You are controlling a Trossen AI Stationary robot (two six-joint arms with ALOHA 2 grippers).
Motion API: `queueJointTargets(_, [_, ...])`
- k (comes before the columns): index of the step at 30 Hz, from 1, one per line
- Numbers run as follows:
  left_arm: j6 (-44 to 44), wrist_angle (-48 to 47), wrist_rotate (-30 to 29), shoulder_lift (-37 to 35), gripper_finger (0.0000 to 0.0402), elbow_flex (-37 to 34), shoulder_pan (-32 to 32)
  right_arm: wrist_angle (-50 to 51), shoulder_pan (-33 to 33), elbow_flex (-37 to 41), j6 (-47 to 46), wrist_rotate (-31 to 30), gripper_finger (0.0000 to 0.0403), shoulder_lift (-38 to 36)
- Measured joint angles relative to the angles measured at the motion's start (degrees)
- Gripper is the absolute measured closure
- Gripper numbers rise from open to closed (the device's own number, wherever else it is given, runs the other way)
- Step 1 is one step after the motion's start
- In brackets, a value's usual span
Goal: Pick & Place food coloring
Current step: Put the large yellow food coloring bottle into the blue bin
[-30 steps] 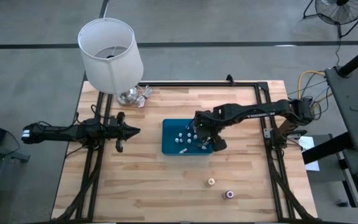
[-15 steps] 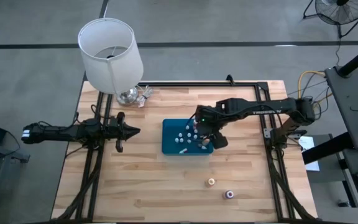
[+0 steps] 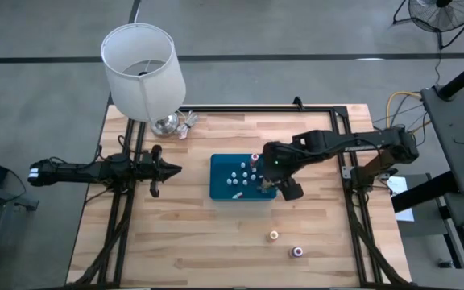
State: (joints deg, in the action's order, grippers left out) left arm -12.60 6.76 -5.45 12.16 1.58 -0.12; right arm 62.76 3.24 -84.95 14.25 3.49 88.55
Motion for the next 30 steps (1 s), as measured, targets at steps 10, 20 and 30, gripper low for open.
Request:
queueJointTargets(10, [-0.02,-0.01,0.02,-0.02,0.04,0.0,-0.02,-0.94,6.14,0.04,-6.44,0.07,0.0177,-0.35])
queueJointTargets(20, [-0.01,0.0,0.02,0.0,0.04,0.0,-0.02,-2.09,12.15,0.04,-12.35,0.17,0.0177,-0.35])
queueJointTargets(30, [-0.01,-0.01,0.01,-0.02,0.04,0.0,0.0,-2.14,18.05,0.09,-8.17,-0.16,0.0177,-1.4])
